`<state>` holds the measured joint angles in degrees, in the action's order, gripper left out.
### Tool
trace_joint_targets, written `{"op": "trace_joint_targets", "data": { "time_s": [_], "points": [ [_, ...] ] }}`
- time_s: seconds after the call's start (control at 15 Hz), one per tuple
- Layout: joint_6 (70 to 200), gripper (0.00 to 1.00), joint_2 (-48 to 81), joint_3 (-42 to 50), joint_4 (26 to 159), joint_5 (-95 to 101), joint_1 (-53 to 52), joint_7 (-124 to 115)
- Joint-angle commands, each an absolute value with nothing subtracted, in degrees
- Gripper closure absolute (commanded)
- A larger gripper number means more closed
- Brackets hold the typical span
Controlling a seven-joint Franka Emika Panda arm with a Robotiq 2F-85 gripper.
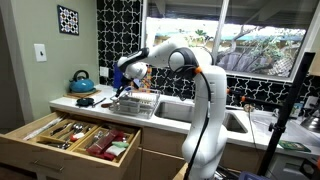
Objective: Move the spoon to the right
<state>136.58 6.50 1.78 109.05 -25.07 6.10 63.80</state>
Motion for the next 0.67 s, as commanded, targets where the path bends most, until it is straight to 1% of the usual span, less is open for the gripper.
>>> {"op": "trace_joint_targets", "data": {
  "time_s": [0.0, 0.07, 0.27, 0.6],
  "points": [
    [134.69, 0.95, 6.7, 1.53, 107.67, -26.53, 6.91, 66.04],
    [134.69, 0.91, 6.63, 1.5, 107.52, -26.53, 6.89, 66.13],
    [134.61, 0.92, 6.4, 1.42, 107.06, -26.39, 6.8, 66.07],
    [133.35, 0.91, 5.8, 1.48, 106.33, -25.65, 6.73, 65.45]
  ]
}}
